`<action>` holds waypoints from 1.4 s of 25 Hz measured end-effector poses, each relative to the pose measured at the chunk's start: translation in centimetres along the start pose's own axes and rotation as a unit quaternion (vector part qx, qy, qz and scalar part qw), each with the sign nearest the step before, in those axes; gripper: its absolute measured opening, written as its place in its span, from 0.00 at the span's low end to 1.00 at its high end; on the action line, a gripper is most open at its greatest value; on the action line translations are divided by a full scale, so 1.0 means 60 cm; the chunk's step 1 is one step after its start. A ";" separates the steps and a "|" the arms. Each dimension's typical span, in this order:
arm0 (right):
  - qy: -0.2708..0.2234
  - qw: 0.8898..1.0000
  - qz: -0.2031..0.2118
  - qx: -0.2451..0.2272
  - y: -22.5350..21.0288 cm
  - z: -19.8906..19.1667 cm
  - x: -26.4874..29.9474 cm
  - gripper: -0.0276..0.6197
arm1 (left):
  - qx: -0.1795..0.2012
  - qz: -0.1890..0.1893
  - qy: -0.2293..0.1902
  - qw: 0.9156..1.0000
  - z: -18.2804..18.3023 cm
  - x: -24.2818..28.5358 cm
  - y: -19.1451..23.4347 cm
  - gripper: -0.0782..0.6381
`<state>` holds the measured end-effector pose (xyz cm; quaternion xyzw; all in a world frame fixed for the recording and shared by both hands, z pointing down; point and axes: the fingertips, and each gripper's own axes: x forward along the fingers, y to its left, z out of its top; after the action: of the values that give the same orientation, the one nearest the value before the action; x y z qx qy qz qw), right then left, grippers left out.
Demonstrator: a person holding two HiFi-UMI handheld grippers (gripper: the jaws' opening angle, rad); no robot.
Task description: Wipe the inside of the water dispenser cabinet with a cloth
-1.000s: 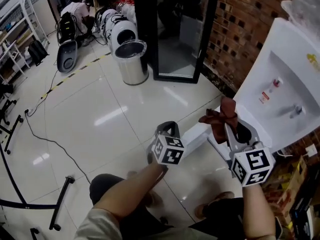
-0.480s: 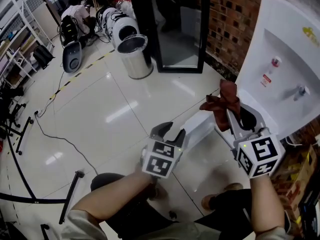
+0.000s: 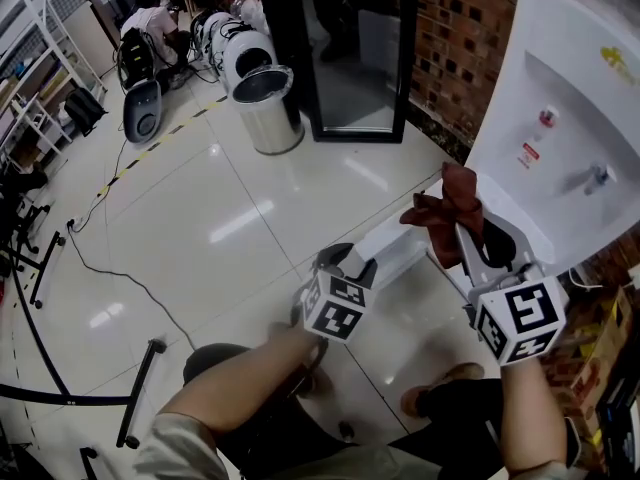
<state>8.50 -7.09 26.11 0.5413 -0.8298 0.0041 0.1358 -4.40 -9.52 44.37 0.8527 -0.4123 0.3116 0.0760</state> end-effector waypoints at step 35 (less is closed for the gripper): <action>0.029 0.998 0.060 -0.013 0.082 -0.025 0.222 0.16 | 0.001 -0.011 -0.029 1.000 0.018 0.057 0.113 0.32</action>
<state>-0.61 -16.79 31.28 0.4882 -0.8566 0.0168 0.1665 -7.39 -16.57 44.70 0.8658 -0.4049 0.2865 0.0663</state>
